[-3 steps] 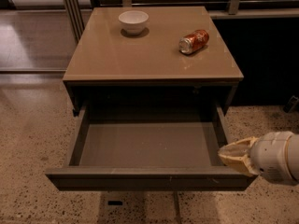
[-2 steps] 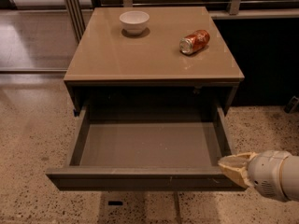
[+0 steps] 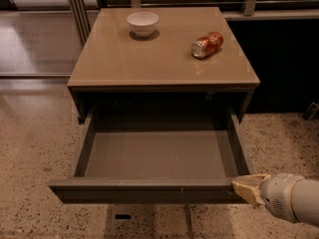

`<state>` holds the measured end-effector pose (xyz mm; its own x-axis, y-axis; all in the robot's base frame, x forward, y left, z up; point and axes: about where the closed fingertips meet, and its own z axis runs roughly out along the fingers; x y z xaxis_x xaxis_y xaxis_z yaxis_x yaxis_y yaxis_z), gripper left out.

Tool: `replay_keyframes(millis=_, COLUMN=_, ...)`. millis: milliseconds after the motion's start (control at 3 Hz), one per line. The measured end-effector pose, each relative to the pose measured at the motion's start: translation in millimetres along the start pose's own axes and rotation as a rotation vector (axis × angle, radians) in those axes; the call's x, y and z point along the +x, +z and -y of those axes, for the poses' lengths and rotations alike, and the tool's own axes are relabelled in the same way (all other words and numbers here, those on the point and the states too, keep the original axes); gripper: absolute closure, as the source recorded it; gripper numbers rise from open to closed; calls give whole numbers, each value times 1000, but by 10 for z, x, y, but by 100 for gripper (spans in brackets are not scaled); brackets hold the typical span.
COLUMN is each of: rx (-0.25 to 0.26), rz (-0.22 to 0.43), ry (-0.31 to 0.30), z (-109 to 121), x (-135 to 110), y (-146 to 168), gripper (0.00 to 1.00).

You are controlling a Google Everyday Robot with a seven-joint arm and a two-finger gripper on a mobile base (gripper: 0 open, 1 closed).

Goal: Close top drawer

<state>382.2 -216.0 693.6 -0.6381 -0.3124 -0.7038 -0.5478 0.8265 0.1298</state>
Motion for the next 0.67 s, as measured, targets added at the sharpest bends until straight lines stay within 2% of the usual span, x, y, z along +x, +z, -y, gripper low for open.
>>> replay_keyframes(millis=667, rx=5, rz=-11, ry=22, z=14, x=17, y=-2, gripper=100)
